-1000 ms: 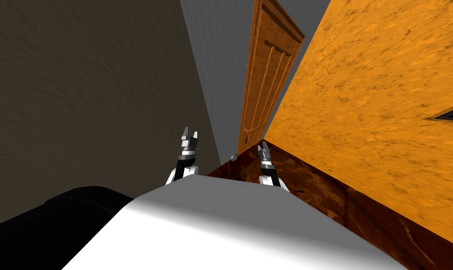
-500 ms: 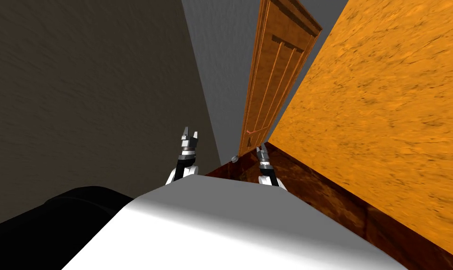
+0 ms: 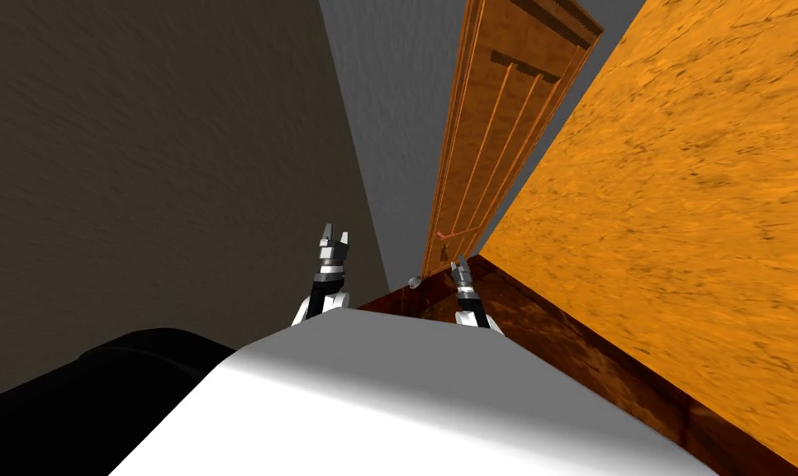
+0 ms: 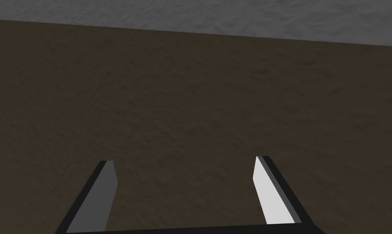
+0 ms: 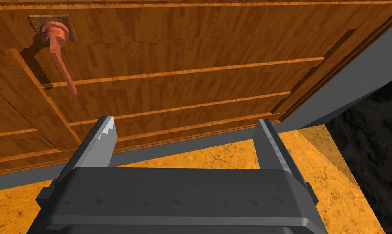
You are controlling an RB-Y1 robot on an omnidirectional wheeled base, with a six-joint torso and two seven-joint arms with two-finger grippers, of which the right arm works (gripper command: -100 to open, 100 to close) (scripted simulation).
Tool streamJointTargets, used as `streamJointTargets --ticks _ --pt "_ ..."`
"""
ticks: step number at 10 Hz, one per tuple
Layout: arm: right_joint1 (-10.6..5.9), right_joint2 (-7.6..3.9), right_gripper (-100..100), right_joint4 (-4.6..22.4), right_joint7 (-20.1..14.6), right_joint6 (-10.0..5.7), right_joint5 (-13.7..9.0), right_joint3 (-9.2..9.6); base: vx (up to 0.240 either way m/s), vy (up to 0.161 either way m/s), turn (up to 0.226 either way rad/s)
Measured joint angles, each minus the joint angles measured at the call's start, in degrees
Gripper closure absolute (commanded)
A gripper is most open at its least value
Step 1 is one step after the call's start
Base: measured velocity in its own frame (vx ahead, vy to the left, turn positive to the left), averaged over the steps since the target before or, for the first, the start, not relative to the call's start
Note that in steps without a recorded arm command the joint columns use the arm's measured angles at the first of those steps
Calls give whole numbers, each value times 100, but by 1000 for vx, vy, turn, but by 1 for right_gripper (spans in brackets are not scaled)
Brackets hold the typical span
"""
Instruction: Pull the door open
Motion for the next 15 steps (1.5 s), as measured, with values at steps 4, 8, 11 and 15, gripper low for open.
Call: streamJointTargets --ticks 4,8,11,15 --pt "-198 -75 -100 554 -43 -159 -119 59 55 -106 167" --pt "-384 -161 -100 1095 -89 -274 -261 127 35 -128 192" --pt "-534 -226 -100 1495 -128 -375 -352 167 31 -104 140" --pt "-712 -282 -100 1964 -158 -486 -462 219 31 -103 138"
